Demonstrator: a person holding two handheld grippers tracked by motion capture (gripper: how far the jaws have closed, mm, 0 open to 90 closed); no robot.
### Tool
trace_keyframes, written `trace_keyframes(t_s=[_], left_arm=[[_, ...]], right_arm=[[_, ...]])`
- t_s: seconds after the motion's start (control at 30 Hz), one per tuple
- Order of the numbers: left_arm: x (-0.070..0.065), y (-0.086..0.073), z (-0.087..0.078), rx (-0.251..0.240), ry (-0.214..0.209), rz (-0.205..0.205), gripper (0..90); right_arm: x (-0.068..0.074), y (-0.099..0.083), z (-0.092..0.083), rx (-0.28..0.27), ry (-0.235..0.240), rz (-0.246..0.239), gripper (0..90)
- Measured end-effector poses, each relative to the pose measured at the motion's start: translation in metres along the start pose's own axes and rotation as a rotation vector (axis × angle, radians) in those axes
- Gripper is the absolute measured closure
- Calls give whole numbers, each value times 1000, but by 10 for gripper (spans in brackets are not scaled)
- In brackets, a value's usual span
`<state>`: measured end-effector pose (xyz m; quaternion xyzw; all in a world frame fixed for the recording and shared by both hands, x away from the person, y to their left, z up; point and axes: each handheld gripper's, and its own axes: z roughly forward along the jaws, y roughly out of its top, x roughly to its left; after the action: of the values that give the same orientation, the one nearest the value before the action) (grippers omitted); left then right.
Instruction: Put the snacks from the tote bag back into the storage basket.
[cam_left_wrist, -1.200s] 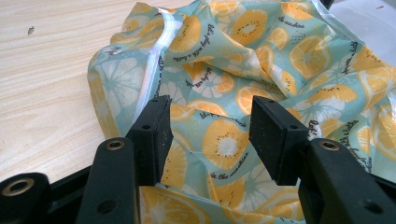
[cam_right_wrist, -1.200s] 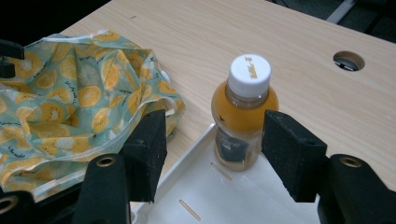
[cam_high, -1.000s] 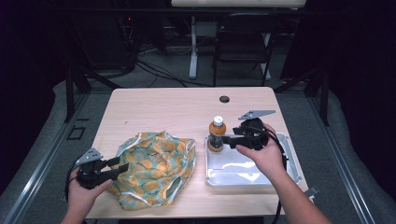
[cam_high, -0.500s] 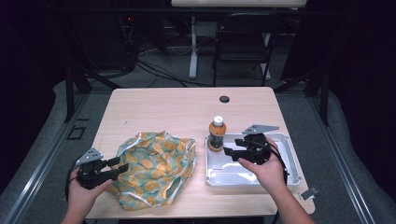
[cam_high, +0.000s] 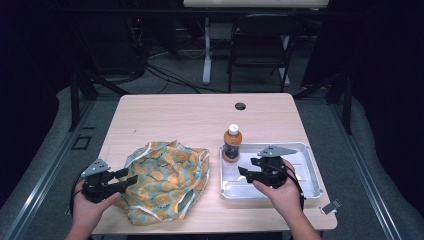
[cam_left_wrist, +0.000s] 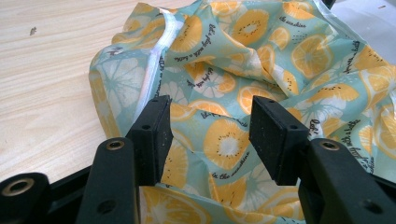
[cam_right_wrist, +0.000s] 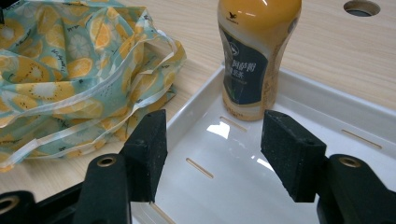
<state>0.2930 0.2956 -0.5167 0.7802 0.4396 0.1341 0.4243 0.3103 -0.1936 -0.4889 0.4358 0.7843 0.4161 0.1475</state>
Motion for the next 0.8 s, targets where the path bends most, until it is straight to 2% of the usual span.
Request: trace_keyframes(t_s=[0.13, 0.17, 0.4, 0.8], left_arm=[[1, 0, -1, 11, -3, 1, 489], [0, 0, 0, -1, 1, -2, 489], [0, 0, 0, -1, 0, -4, 488], [-1, 0, 0, -3, 1, 2, 488]], right_arm=[[1, -8, -1, -10, -9, 5, 406], [1, -11, -2, -12, -11, 8, 406], [4, -24, -10, -27, -26, 1, 415], [12, -46, -12, -37, -9, -8, 421]])
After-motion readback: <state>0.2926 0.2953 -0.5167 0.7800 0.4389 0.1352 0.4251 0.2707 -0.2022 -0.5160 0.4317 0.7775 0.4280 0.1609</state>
